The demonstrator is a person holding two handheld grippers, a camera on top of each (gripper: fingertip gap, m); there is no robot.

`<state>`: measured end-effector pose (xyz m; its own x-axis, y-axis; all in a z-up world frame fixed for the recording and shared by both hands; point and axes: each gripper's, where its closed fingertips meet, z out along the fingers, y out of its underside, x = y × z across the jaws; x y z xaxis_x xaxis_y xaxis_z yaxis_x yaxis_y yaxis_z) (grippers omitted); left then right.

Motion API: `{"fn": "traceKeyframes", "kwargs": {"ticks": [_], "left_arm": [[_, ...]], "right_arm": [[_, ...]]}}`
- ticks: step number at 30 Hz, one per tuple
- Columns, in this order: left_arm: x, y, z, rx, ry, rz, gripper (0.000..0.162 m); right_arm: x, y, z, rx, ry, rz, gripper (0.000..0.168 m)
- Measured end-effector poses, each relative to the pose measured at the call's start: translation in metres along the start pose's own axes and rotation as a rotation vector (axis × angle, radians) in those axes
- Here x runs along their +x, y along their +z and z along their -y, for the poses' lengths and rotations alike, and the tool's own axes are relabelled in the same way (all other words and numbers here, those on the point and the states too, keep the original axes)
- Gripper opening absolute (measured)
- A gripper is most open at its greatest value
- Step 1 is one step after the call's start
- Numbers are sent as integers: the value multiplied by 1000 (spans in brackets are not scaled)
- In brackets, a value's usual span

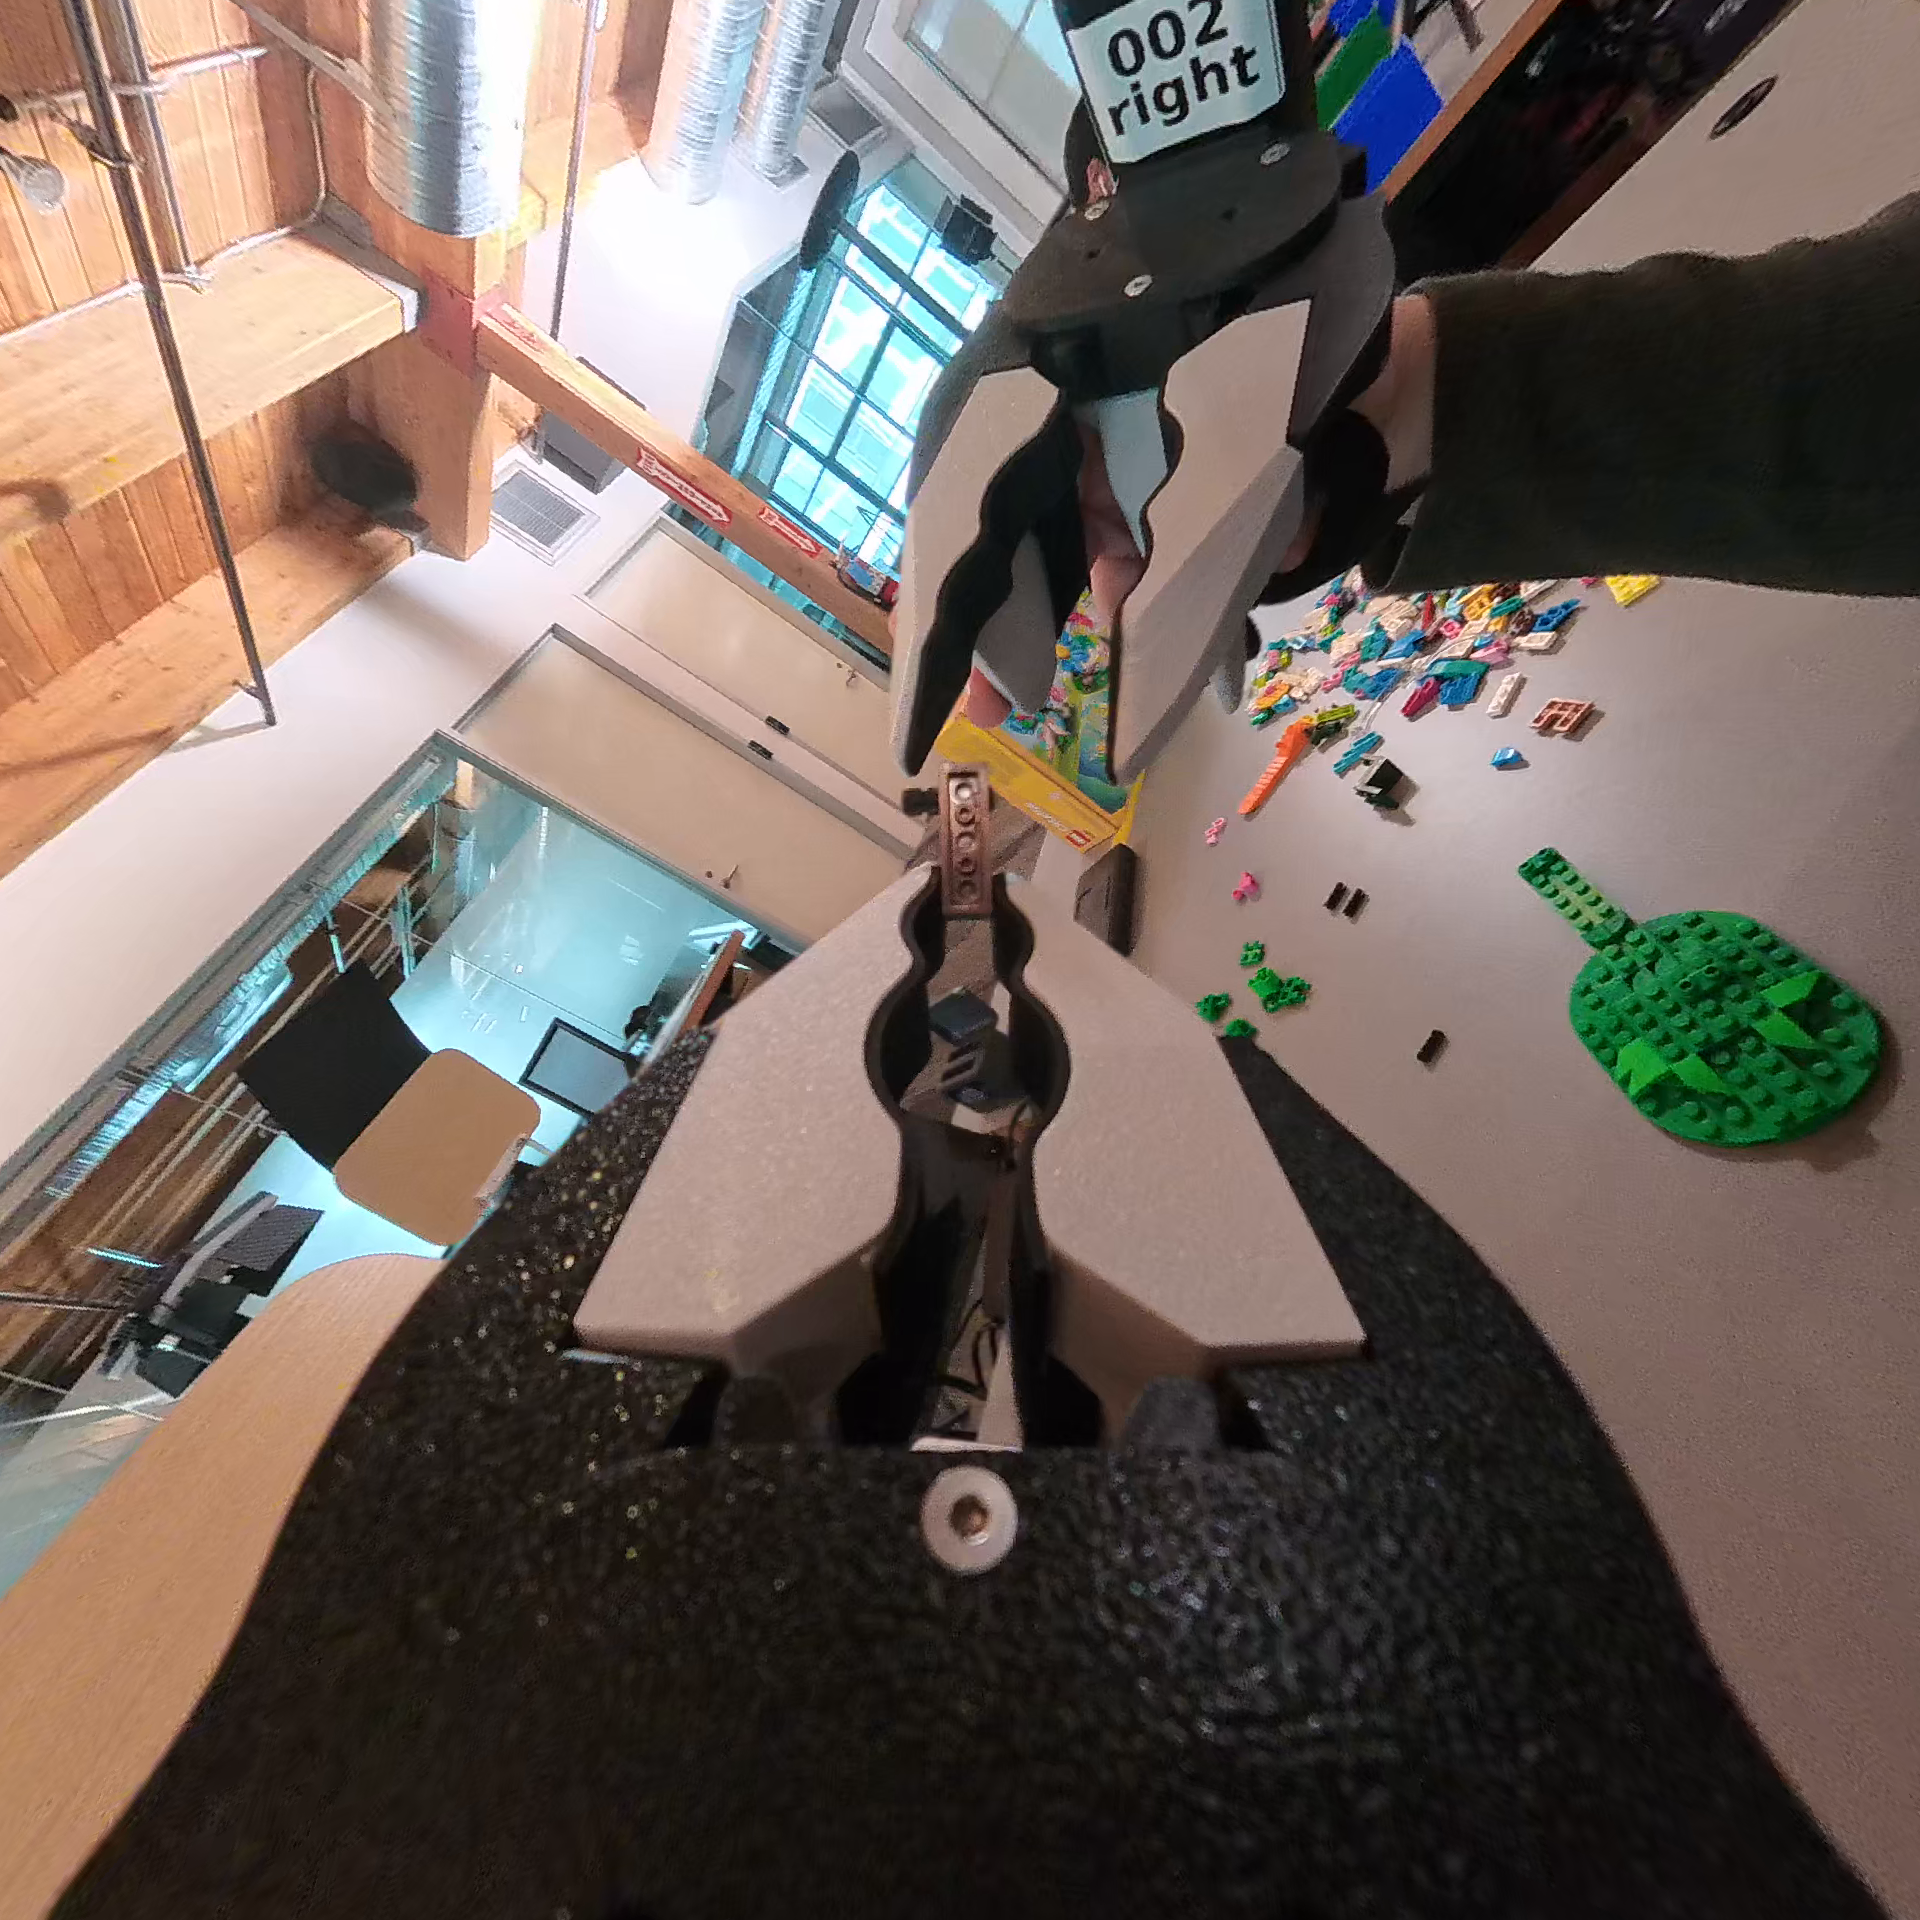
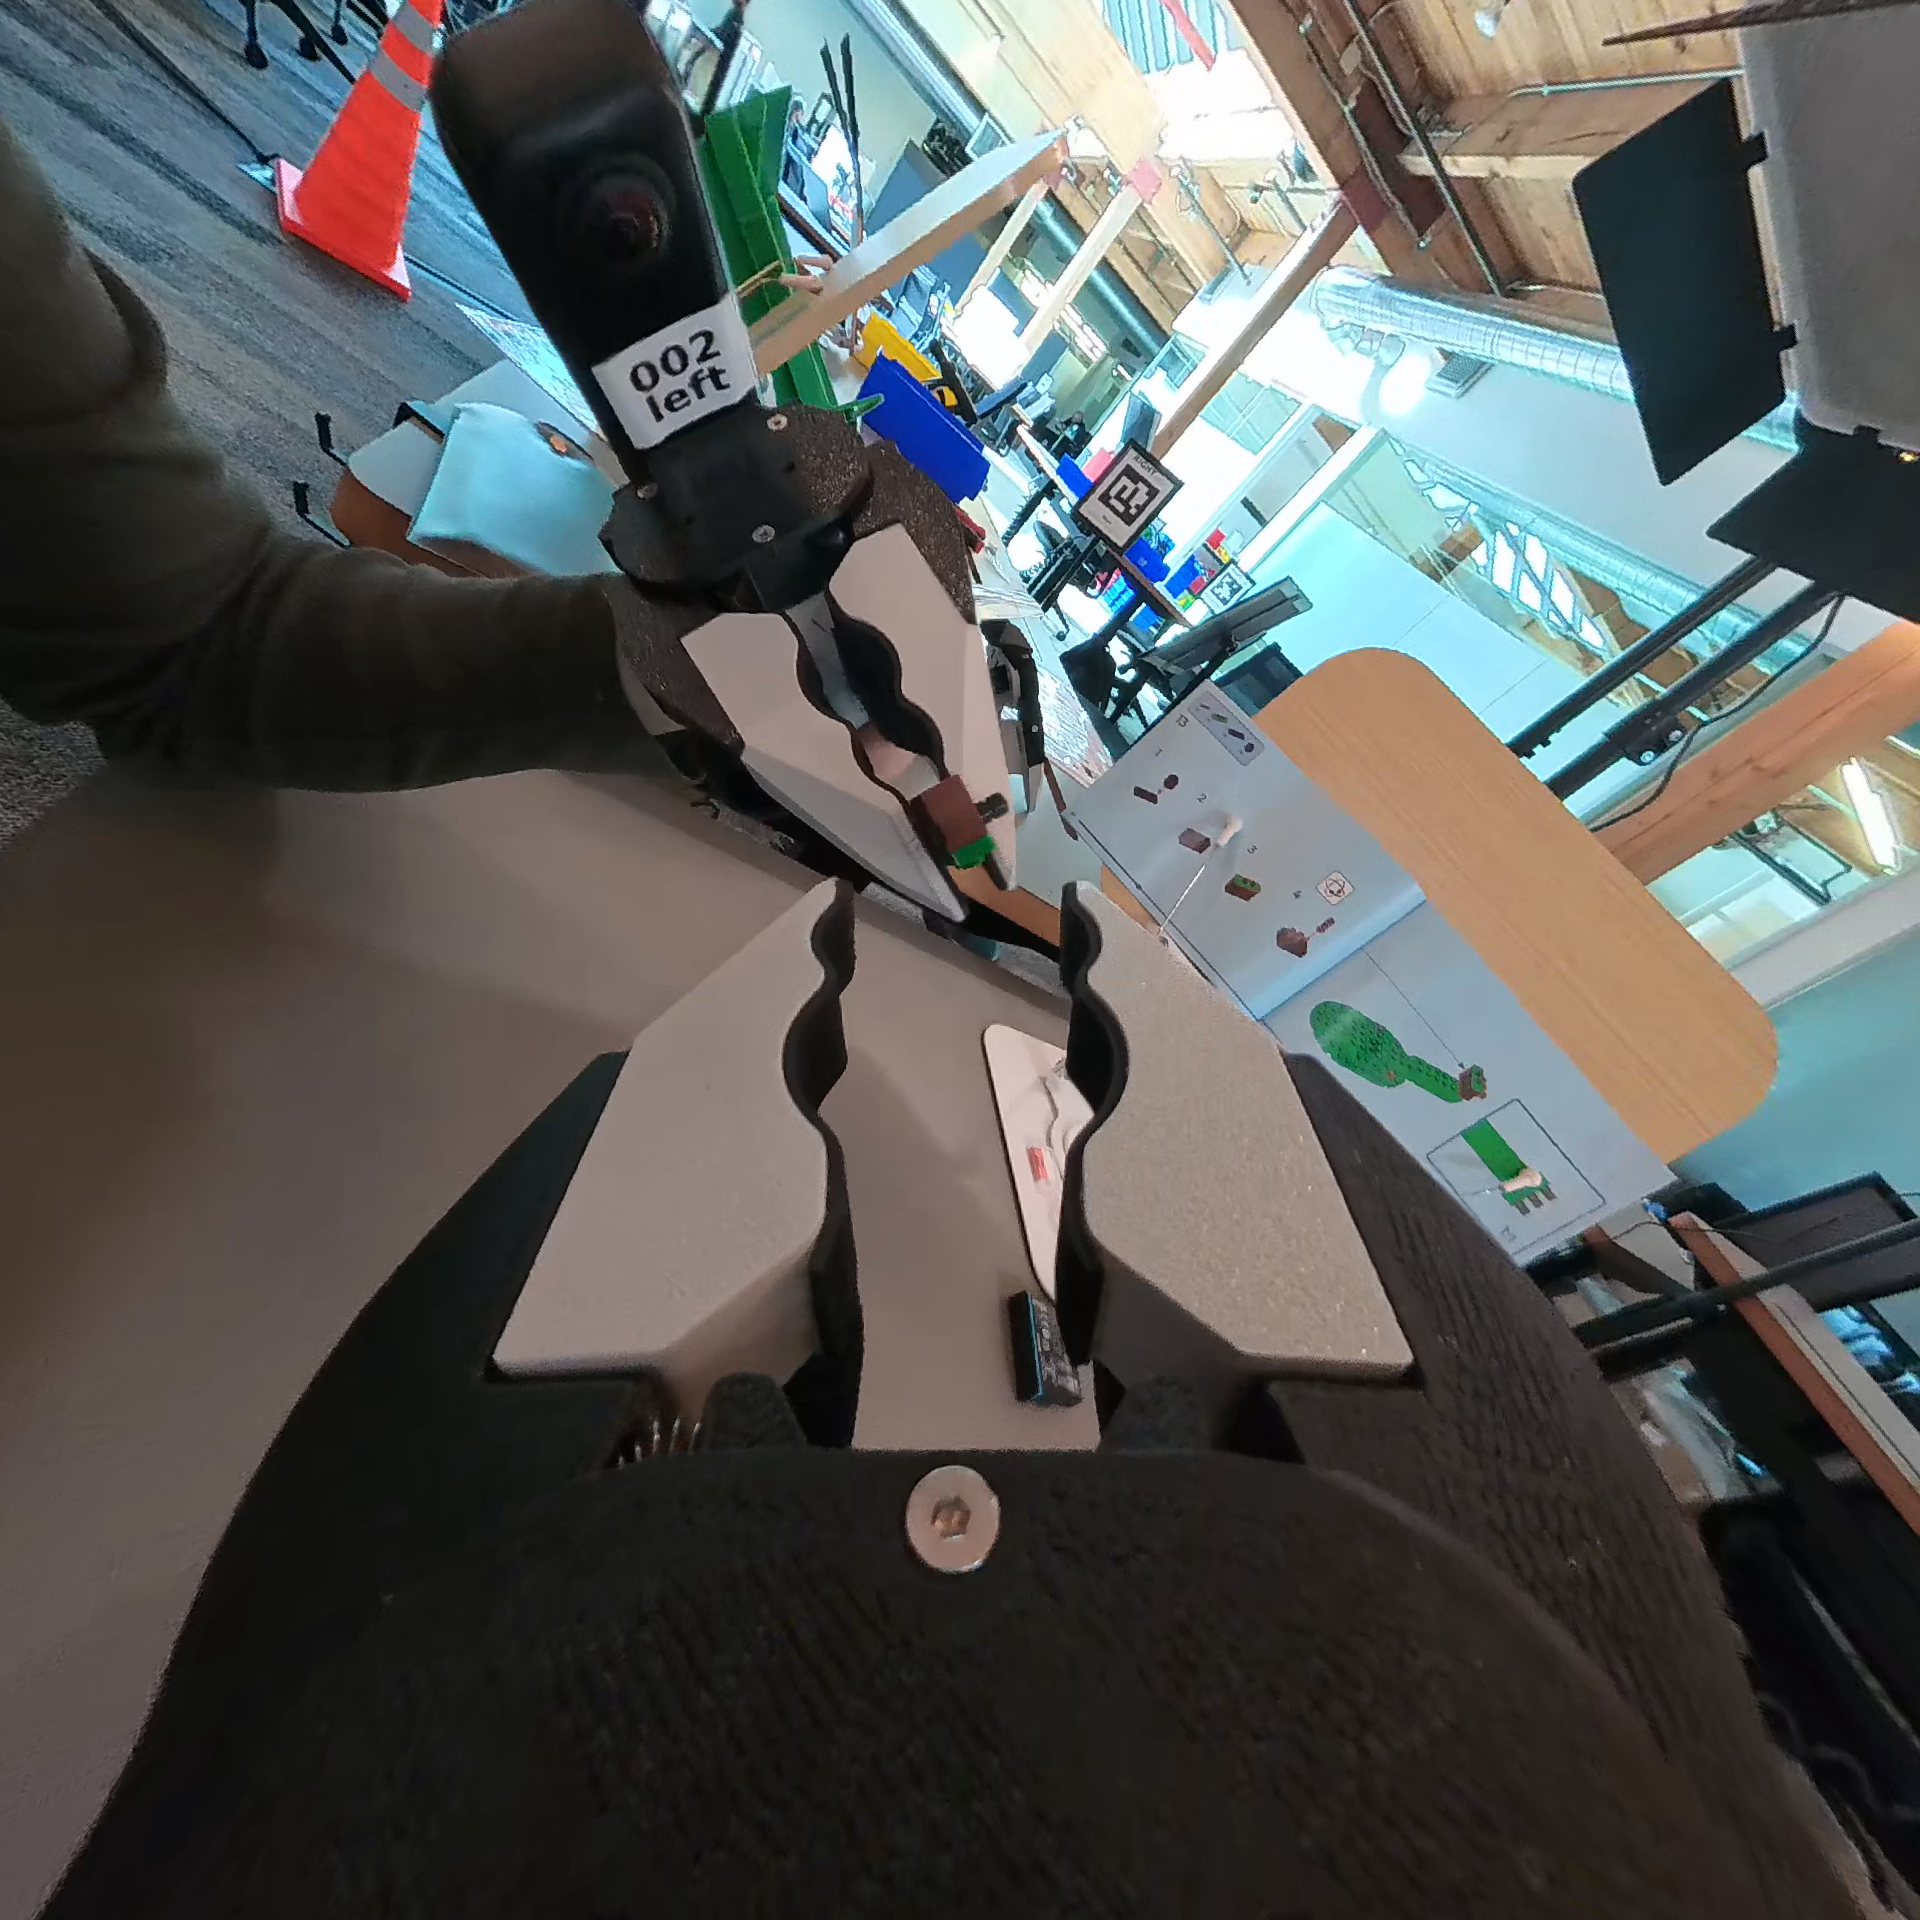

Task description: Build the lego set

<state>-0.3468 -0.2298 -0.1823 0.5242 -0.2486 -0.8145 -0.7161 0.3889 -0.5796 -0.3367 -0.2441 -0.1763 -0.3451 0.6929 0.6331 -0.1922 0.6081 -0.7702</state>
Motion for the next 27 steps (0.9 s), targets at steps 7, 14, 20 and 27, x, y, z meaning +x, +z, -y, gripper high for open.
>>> {"fn": "traceKeyframes", "kwargs": {"ticks": [7,14,20,27], "left_arm": [[-8,-2,-1,-70,226,116,6],[-12,1,-6,-194,540,236,5],[-13,2,-12,-246,627,260,5],[-10,7,-20,-288,635,243,5]], "right_arm": [[4,3,-4,-22,27,-20,36],[2,8,0,10,360,65,33],[10,16,-11,-33,473,26,28],[8,19,-16,-38,495,48,16]]}}
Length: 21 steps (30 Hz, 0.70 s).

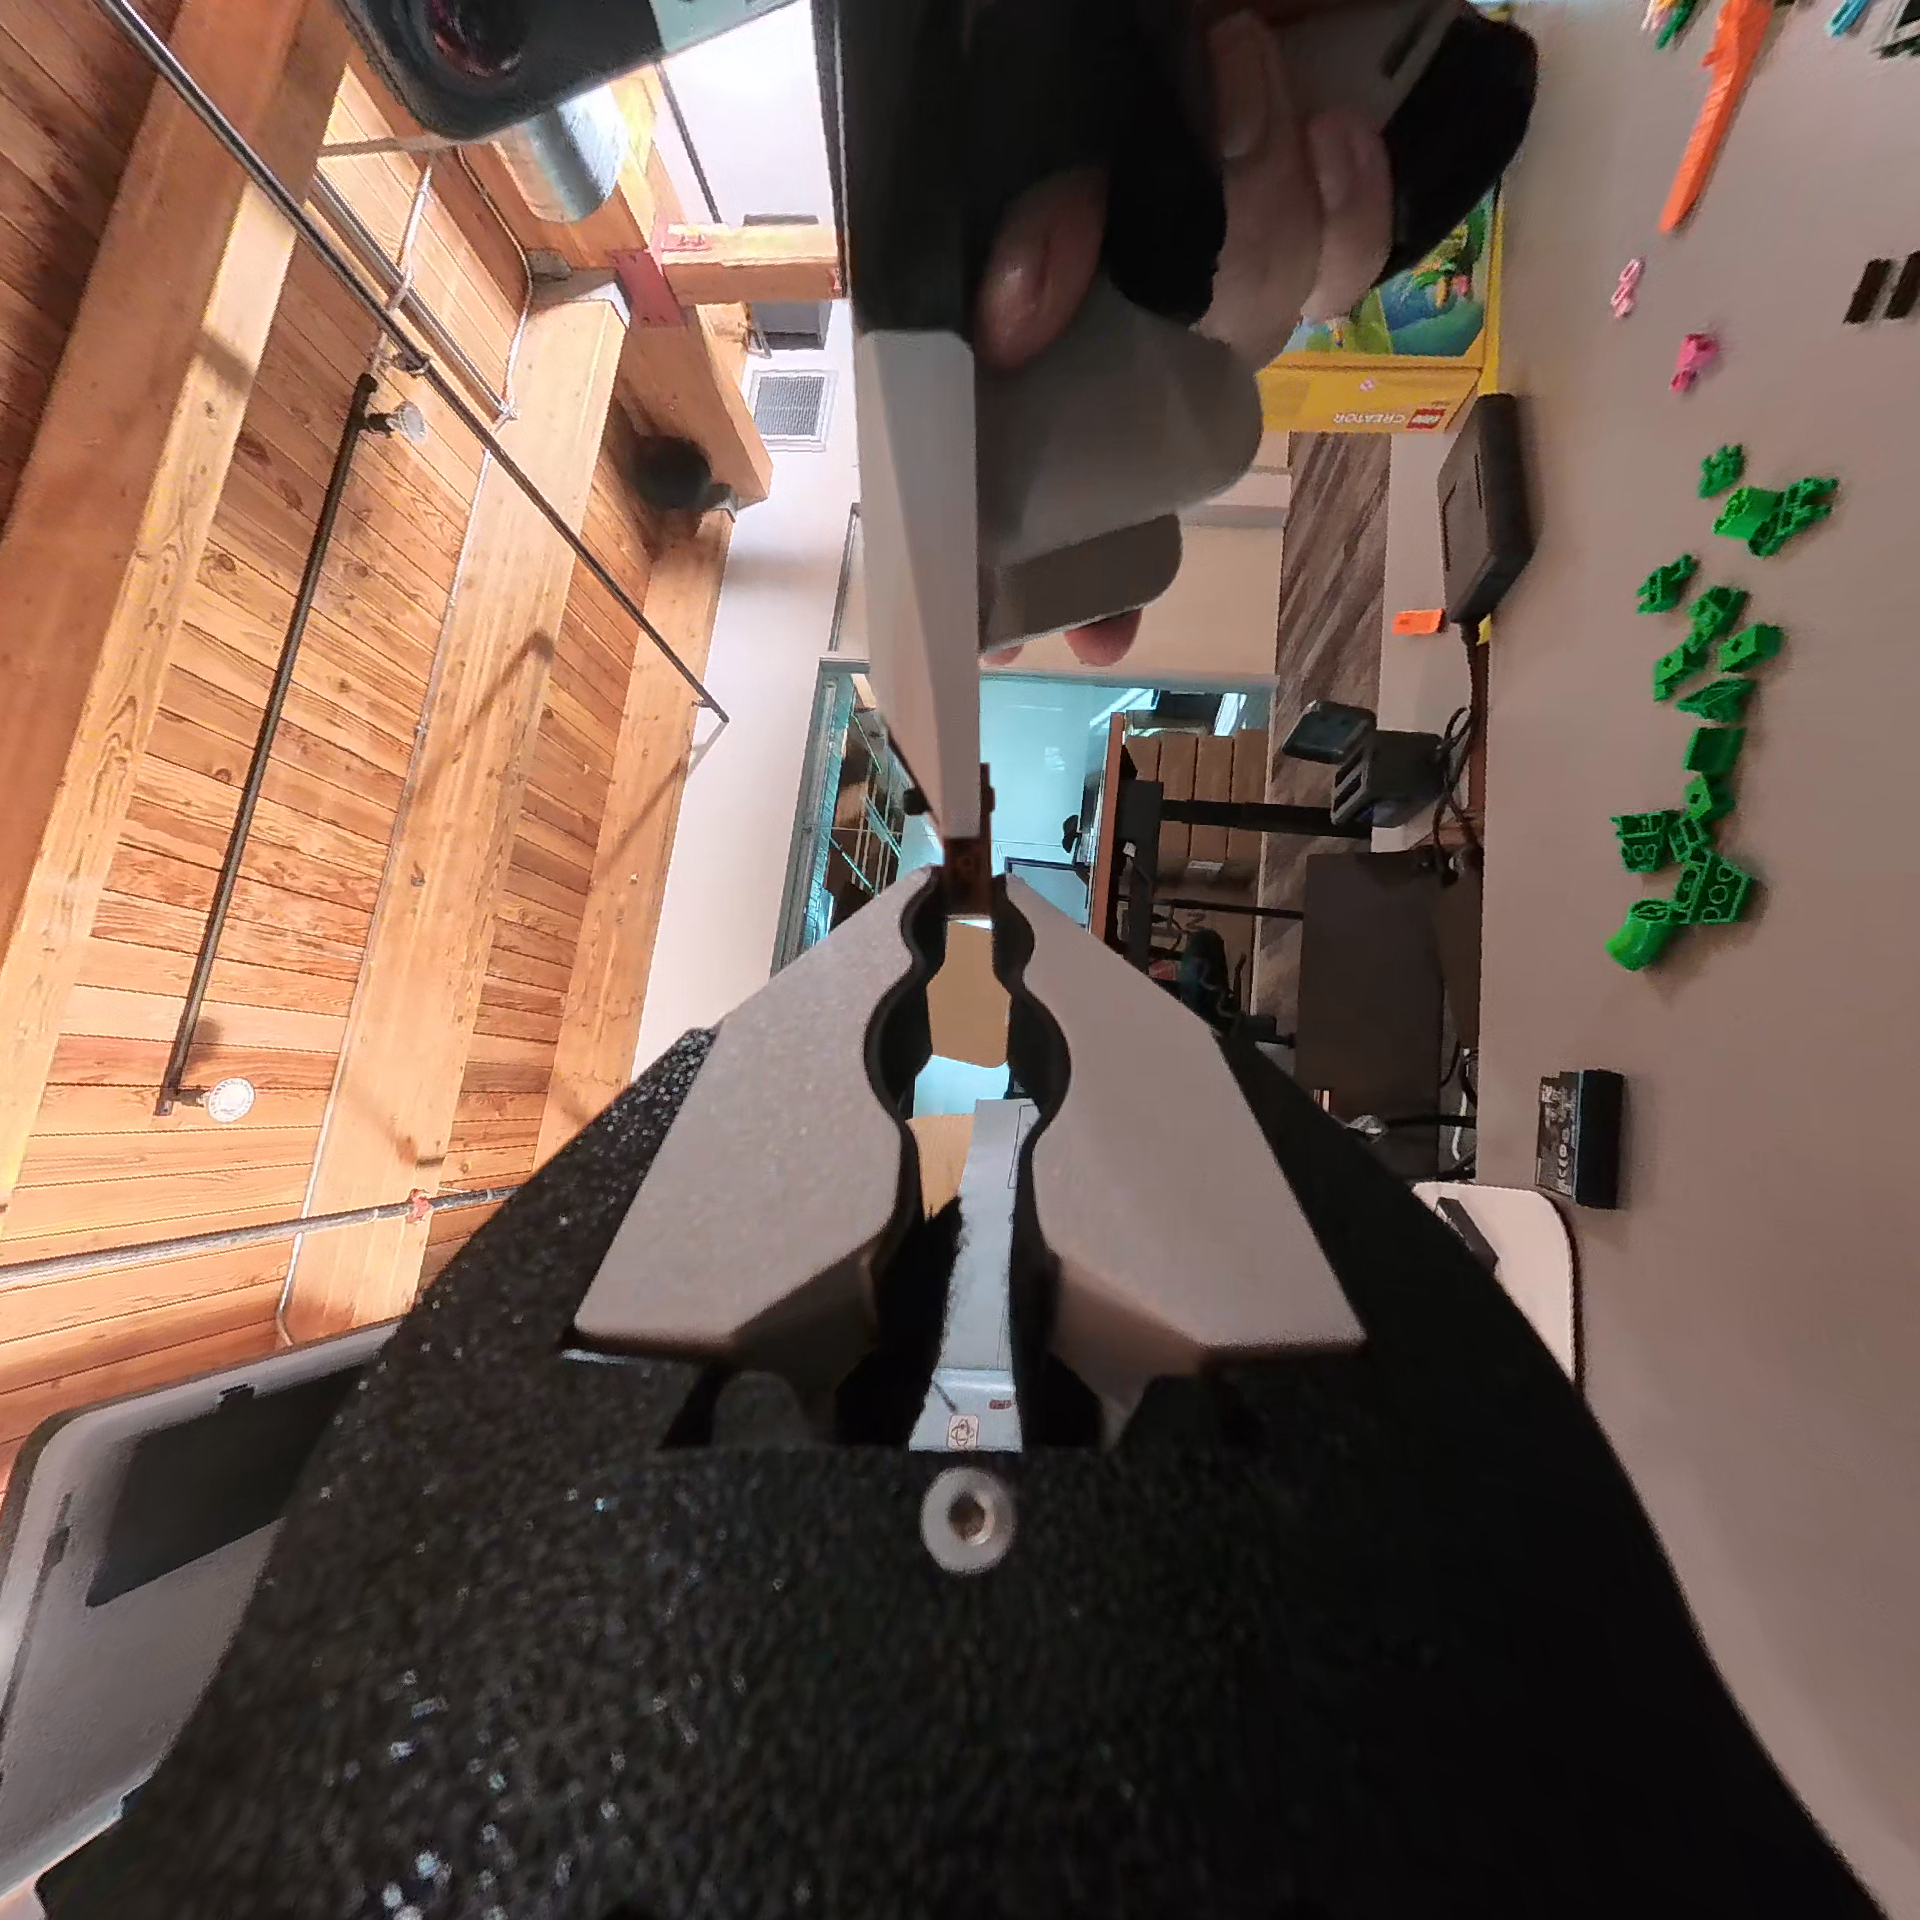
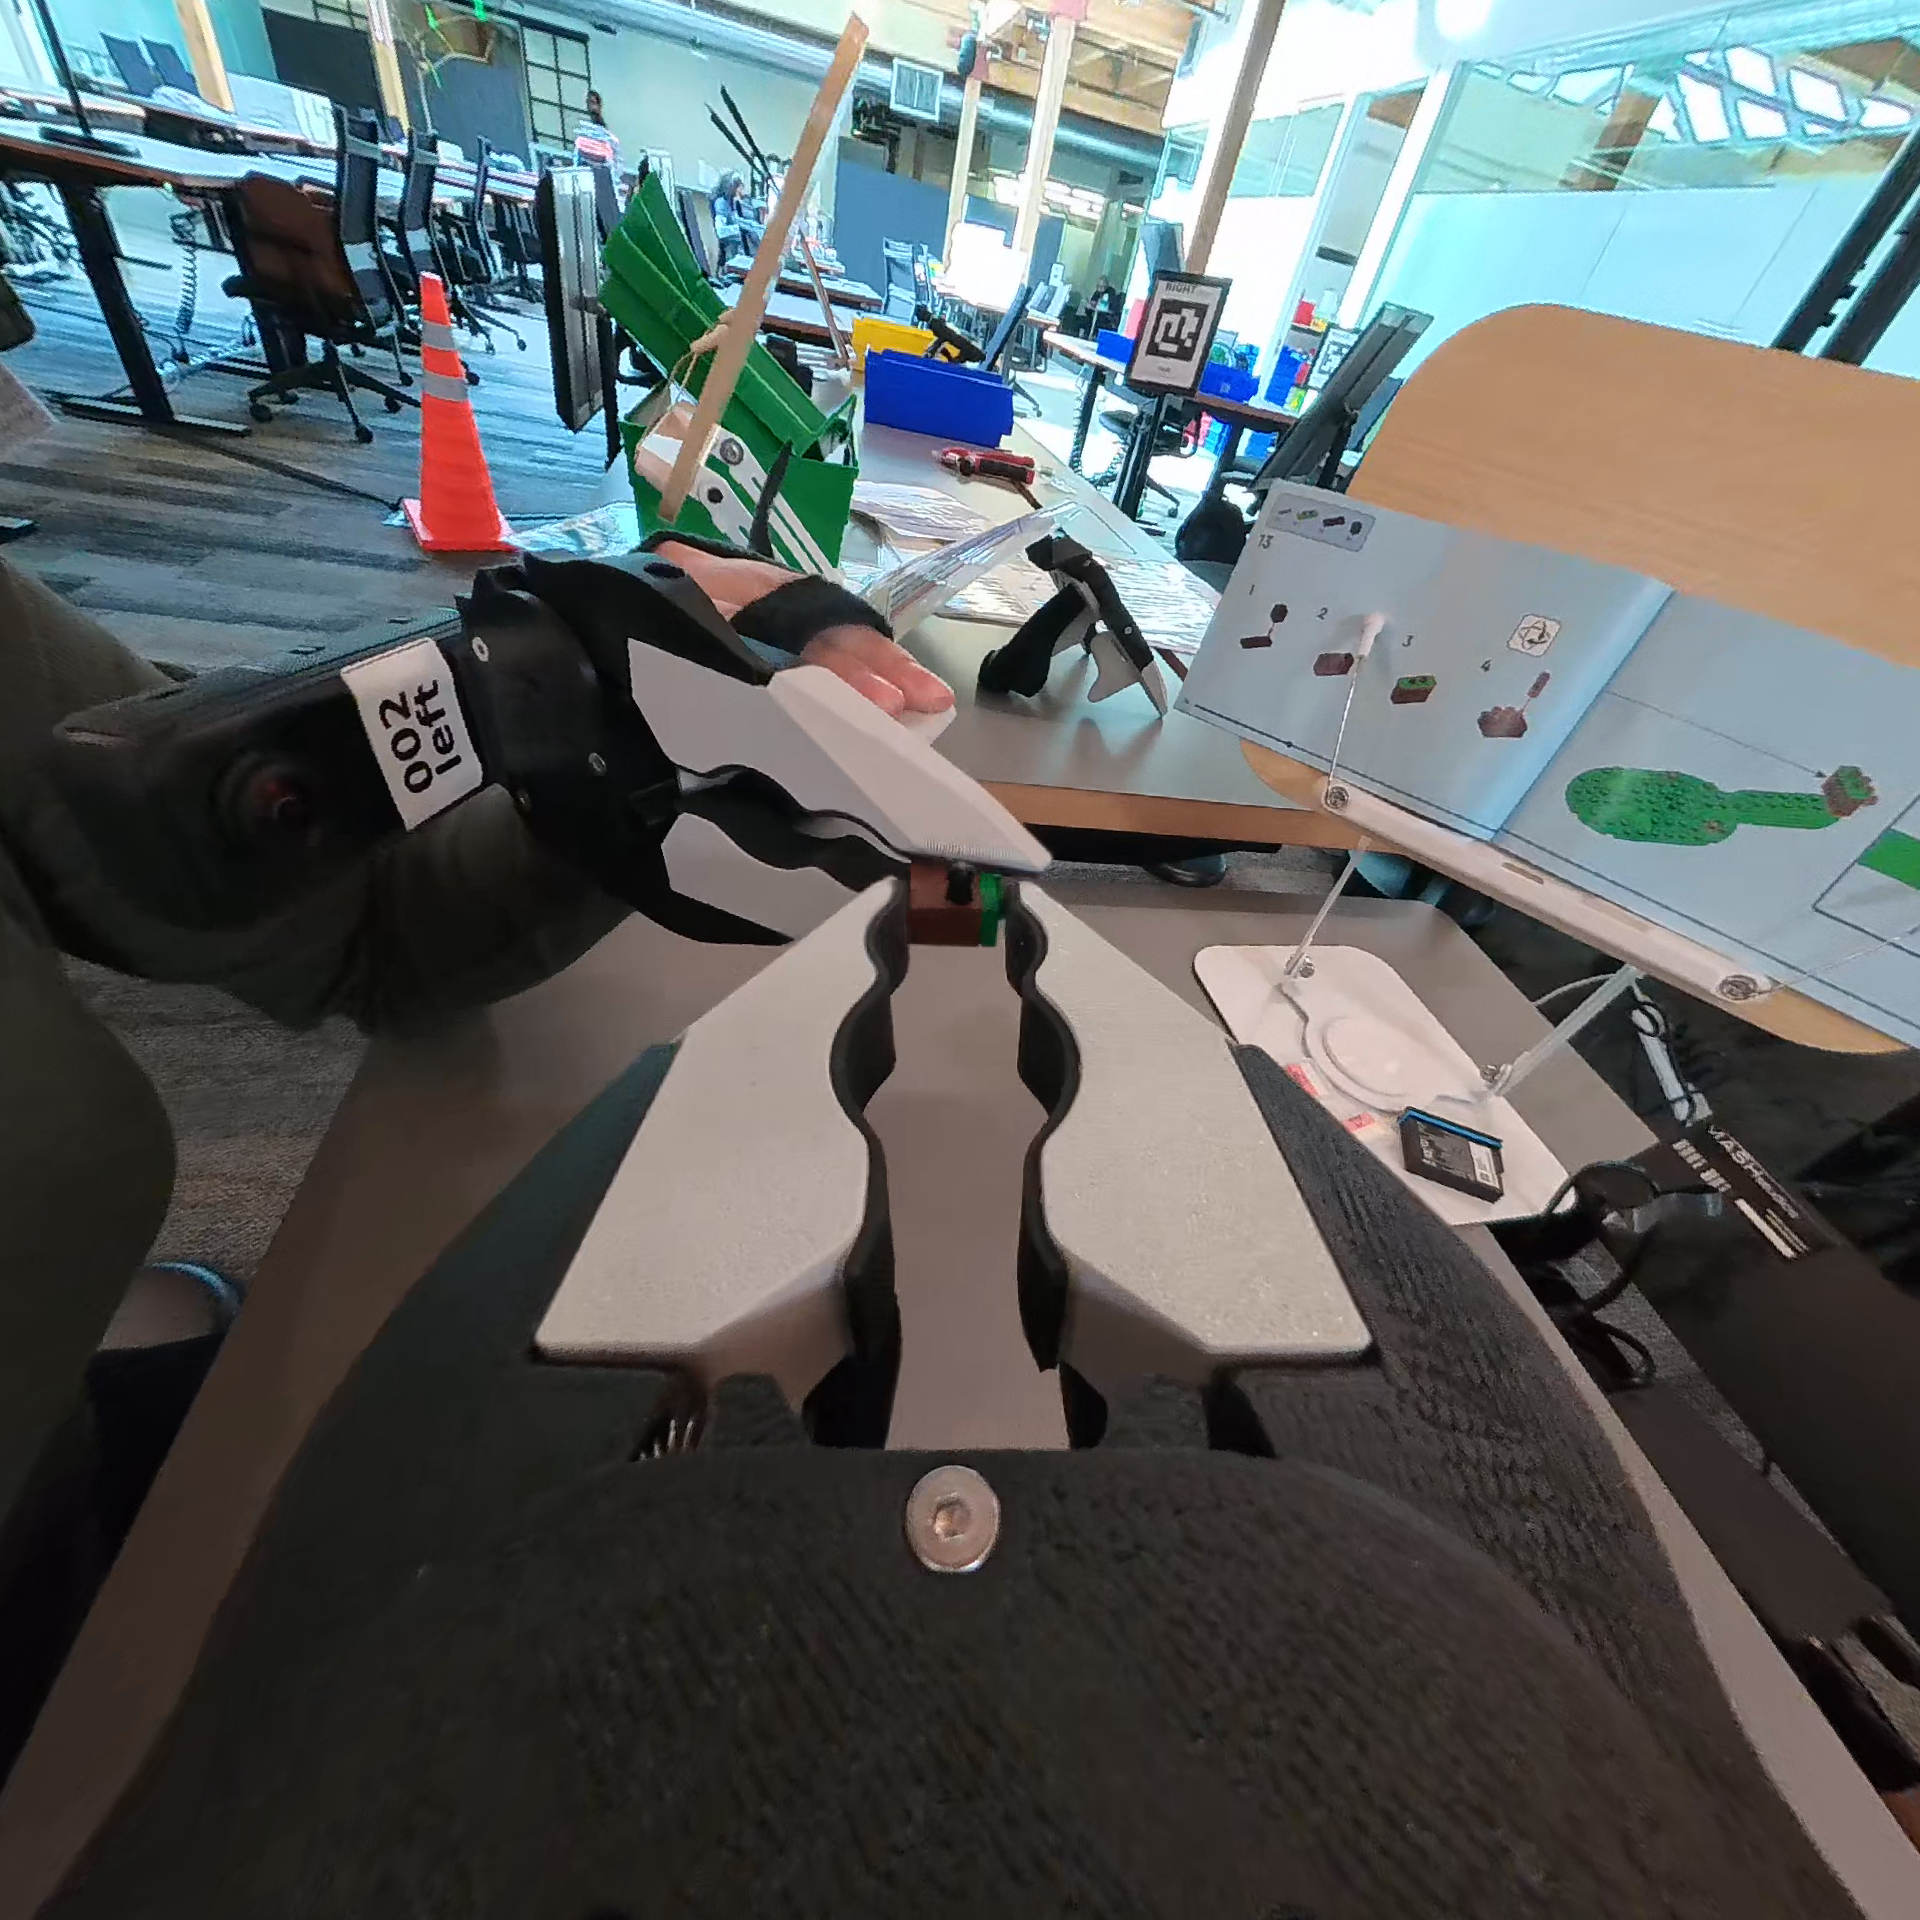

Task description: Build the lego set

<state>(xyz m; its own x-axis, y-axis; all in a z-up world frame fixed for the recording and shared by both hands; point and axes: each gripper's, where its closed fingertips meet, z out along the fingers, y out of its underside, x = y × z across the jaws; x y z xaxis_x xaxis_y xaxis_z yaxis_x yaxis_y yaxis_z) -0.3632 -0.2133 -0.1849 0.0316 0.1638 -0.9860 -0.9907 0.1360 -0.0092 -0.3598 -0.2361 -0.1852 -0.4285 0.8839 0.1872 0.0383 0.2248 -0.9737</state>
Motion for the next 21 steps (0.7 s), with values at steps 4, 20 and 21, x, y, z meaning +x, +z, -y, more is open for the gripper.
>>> {"fn": "traceKeyframes", "kwargs": {"ticks": [4,20,21], "left_arm": [[4,1,0,10,-61,-27,5],[27,1,-15,1,-464,-294,48],[30,1,-15,-4,-460,-312,46]], "right_arm": [[1,-1,-3,-2,2,21,16],[26,27,-207,-492,-6,282,17],[28,31,-213,-507,-16,269,17]]}}
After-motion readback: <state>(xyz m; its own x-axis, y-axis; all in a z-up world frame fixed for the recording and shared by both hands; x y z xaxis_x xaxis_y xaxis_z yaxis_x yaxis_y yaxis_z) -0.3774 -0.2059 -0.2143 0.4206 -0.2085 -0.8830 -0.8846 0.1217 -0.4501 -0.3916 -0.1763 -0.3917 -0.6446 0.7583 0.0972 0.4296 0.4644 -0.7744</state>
